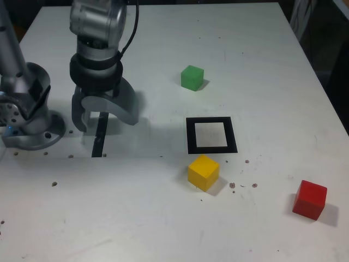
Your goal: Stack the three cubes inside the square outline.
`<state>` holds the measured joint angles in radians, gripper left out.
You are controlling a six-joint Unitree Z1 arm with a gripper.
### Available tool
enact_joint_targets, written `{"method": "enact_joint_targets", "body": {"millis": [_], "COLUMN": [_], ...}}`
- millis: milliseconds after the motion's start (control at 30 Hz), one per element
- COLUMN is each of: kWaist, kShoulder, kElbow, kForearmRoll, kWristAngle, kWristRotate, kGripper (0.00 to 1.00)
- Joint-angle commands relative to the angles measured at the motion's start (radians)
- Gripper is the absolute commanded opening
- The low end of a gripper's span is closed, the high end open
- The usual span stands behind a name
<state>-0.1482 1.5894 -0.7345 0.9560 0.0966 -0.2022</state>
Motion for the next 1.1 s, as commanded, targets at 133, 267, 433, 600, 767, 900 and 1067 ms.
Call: {"method": "enact_joint_targets", "body": {"millis": [133, 267, 433, 600, 767, 900, 1067], "kWaist": [0.001, 0.001, -0.009, -0.072, -0.168, -0.265, -0.362], "kShoulder": [-0.010, -0.018, -0.025, -0.019, 0.037, 0.148, 0.322], "kElbow": [0.018, 0.018, -0.057, -0.233, -0.496, -0.754, -1.131], "kForearmRoll": [-0.037, -0.042, 0.024, 0.130, 0.296, 0.432, 0.567], "kWristAngle": [-0.002, -0.001, 0.003, 0.013, 0.032, 0.067, 0.129], "kWristRotate": [0.018, 0.028, 0.041, 0.054, 0.046, 0.046, 0.119], "kGripper": [0.96, 0.95, 0.94, 0.94, 0.94, 0.94, 0.94]}}
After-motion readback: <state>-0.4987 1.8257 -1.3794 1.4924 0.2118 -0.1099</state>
